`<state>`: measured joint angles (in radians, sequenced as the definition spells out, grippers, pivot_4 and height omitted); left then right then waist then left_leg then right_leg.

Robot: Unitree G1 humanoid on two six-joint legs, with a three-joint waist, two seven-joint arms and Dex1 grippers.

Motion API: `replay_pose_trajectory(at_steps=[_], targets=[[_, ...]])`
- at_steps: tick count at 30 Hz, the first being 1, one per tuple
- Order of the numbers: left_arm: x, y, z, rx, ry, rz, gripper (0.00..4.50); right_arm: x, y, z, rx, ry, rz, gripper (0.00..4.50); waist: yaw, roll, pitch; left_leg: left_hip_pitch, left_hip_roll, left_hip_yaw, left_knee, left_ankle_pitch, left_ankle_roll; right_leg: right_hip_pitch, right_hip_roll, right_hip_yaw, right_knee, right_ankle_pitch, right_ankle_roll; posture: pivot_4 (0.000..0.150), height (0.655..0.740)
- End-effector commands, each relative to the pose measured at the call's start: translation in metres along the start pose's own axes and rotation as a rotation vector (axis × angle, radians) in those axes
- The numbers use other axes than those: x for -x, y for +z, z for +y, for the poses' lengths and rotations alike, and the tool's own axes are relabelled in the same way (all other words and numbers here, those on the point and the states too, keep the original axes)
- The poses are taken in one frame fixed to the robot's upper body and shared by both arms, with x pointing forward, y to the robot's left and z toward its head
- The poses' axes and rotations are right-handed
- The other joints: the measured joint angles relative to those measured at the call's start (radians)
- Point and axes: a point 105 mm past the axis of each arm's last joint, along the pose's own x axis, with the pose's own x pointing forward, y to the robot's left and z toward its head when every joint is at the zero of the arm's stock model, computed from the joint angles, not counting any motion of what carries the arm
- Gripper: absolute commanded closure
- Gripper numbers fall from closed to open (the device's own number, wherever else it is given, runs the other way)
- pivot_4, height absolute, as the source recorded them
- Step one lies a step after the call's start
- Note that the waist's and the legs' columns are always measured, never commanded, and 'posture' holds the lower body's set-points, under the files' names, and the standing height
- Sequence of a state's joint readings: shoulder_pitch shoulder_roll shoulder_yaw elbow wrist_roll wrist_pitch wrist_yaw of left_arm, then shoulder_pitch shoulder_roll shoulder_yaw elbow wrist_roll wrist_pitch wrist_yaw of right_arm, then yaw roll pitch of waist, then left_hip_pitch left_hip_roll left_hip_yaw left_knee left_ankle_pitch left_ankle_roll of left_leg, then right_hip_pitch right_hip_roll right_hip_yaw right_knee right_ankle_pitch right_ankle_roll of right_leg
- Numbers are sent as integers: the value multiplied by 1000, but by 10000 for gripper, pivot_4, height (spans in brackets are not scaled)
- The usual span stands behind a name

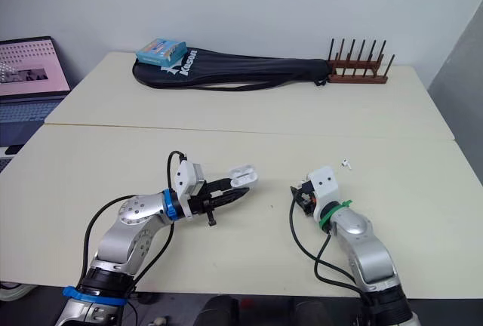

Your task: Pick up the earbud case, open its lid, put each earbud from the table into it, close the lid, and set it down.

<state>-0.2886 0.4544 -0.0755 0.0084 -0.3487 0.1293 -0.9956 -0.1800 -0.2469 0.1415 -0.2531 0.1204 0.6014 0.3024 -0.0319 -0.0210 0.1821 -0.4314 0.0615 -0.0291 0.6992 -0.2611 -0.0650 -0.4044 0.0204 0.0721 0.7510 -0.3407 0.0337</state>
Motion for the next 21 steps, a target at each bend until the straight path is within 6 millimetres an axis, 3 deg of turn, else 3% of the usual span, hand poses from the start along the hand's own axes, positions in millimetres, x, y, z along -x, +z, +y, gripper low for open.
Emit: replay_pose_trajectory(at_steps=[1,3,10,13,16,21], targets=[[-3,11,-2,-32,-18,-30,37074,2,-14,-6,-13,-40,79,34581,0,0,0,0,0,0,0,0,0,0,0,0,0,0,0,1500,6787],[-3,11,-2,-31,-19,-28,37074,7,-11,-7,7,-2,84,40727,2,0,0,0,0,0,0,0,0,0,0,0,0,0,0,1500,6787],[-1,9,-7,-27,-30,-17,37074,35,7,-24,220,291,111,40933,6,0,0,-1,-2,0,0,0,0,0,-2,-1,-2,0,0,1500,6787],[0,9,-11,-26,-39,-14,37074,63,15,-24,384,556,110,40933,4,-1,1,-1,-2,0,0,0,0,0,-2,-1,-2,0,0,1500,6787],[1,10,-15,-26,-47,-11,37074,97,3,-32,568,780,173,40933,2,-1,1,-1,-1,0,-1,0,0,0,-2,-1,-3,-1,0,1500,6787],[4,11,-22,-25,-65,1,37074,135,-18,-54,658,997,345,40933,1,-1,1,-1,-1,0,0,0,0,0,-2,0,-2,-1,0,1500,6787]])
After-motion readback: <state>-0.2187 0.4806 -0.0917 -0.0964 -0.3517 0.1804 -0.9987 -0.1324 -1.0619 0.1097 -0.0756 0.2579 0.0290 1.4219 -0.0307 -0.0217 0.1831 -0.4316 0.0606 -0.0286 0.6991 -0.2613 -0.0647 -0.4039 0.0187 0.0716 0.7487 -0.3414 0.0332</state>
